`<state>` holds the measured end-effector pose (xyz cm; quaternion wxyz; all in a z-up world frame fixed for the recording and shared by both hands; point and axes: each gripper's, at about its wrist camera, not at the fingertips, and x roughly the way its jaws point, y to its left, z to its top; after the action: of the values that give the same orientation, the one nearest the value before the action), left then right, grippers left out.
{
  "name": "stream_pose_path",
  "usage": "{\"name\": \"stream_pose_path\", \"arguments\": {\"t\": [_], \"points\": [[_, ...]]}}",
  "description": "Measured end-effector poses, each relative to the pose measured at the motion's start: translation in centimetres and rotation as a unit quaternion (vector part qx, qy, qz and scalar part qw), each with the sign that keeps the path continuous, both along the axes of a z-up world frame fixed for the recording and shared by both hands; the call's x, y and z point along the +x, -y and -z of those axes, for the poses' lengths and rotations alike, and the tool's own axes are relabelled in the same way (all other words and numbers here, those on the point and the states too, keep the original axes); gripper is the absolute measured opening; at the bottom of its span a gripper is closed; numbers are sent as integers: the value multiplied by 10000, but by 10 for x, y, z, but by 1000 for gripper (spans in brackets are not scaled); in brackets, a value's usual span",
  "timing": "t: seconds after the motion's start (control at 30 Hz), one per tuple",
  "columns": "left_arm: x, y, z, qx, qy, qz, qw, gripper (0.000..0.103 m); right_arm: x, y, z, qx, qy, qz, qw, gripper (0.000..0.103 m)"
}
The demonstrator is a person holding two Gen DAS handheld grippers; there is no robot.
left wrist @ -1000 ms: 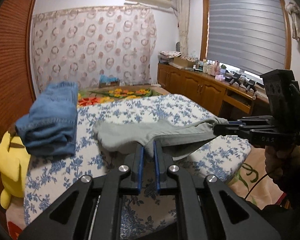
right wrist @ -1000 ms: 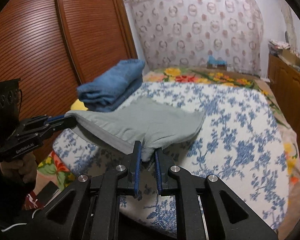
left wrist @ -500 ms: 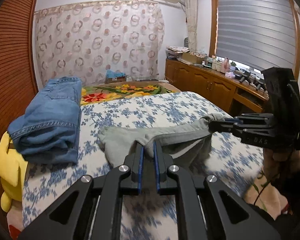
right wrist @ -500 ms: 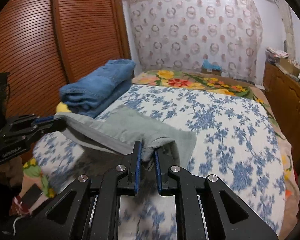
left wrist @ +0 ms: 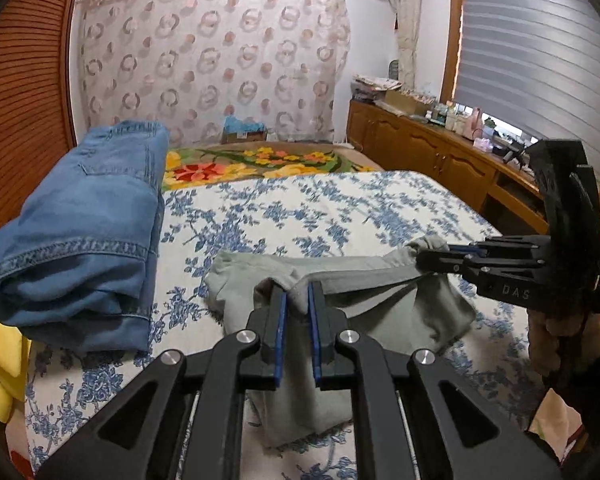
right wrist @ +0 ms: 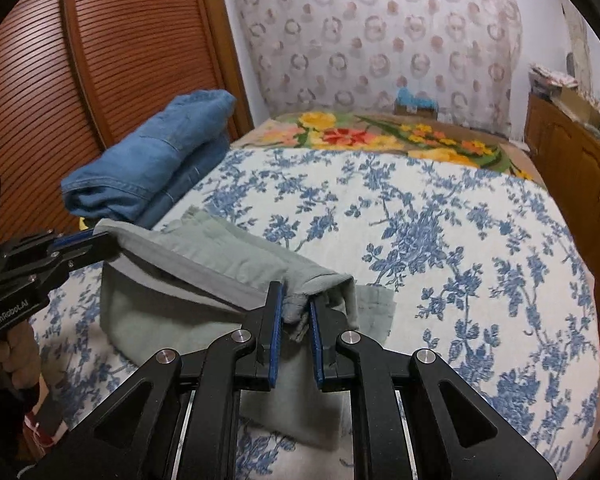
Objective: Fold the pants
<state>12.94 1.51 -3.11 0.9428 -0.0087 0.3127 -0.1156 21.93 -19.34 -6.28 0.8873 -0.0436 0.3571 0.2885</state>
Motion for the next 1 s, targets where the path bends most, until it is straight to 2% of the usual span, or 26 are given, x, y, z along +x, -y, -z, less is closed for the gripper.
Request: {"name": "stream_pose_path", "arguments": {"t": [0.1,0.17,0.23,0.33,0.67,0.73,0.8,1.0], "points": [[2,-1,5,4,-82,0,10000,10,3,-4,4,-86,14,48,10000,10],[3,-2,6,0,-111,30,9999,20,4,-7,6,-170,39,50,9998,10],[0,-2,7,-13,-157,118,9998,24,5,-9,7,-254,70,50,9996,10],[-5,-1,10,9,-233,142,9996,39,8,-11,9,-316,81,49,9995,10],[-6,-11,41,105,-743,24,9972,40,15,-16,8,-448,141,80,9989,11],[-3,-13,48,89,-862,-24,9962,40,16,-16,7,-441,163,105,9988,13],[-3,-14,51,25,-891,-9,9960,40,18,-14,5,-484,185,218,9984,21],[-3,-14,51,32,-894,33,9960,41,14,7,-3,-370,218,399,9983,25]]}}
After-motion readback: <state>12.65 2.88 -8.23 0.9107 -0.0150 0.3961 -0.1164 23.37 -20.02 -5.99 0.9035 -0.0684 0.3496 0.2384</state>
